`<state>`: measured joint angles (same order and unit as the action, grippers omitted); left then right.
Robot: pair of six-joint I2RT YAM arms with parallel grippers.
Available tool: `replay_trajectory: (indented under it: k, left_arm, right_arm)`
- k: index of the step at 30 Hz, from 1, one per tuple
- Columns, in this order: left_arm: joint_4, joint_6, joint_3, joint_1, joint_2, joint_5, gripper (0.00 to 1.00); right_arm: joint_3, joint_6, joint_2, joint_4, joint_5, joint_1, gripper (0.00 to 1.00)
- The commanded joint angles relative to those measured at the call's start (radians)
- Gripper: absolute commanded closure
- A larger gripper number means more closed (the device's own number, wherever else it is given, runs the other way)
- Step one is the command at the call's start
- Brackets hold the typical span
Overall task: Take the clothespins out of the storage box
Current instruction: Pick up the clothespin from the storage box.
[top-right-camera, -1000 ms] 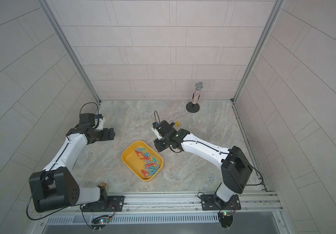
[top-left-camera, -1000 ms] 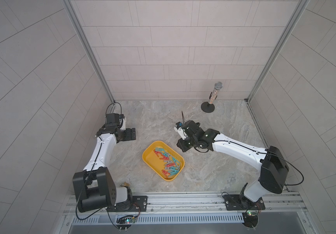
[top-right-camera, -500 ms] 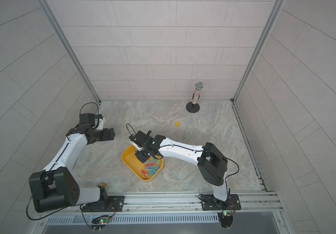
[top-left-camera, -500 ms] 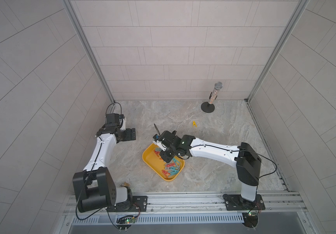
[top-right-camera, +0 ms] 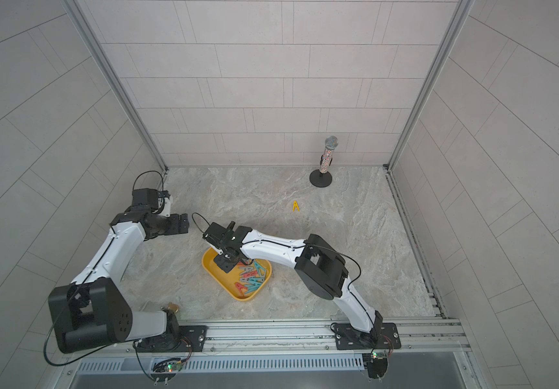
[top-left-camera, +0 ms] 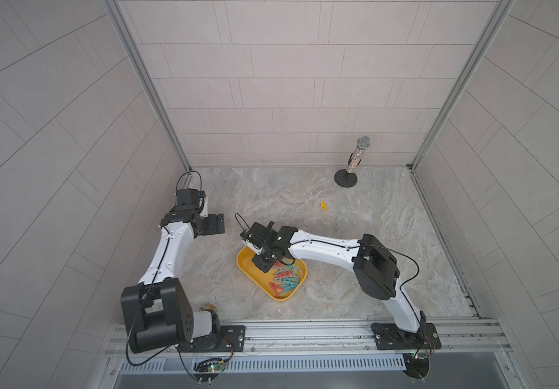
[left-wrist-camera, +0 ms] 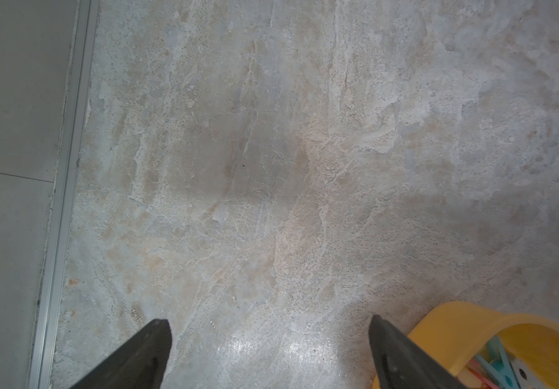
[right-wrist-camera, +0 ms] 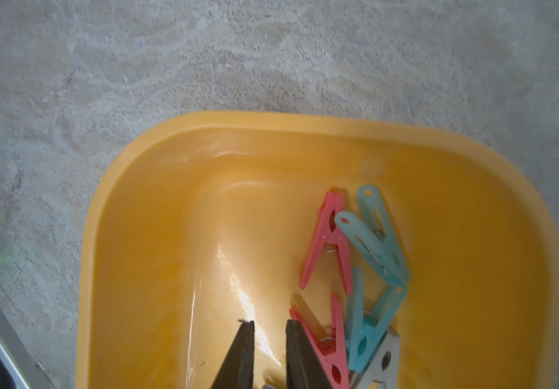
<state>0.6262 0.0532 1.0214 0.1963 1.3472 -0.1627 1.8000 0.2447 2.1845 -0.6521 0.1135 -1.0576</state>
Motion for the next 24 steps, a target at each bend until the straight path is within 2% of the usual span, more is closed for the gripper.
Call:
replay_trajectory:
  k: [1,24]
  left_arm:
    - [0.018,0.010,0.003,0.009,-0.014,0.013,0.00]
    - [0.016,0.012,0.002,0.009,-0.018,0.003,0.00]
  right_arm:
    - [0.038,0.007,0.041,-0.030,-0.024,-0.004,0.79]
    - [0.095,0.022,0.127,-0.034,-0.108,0.011,0.79]
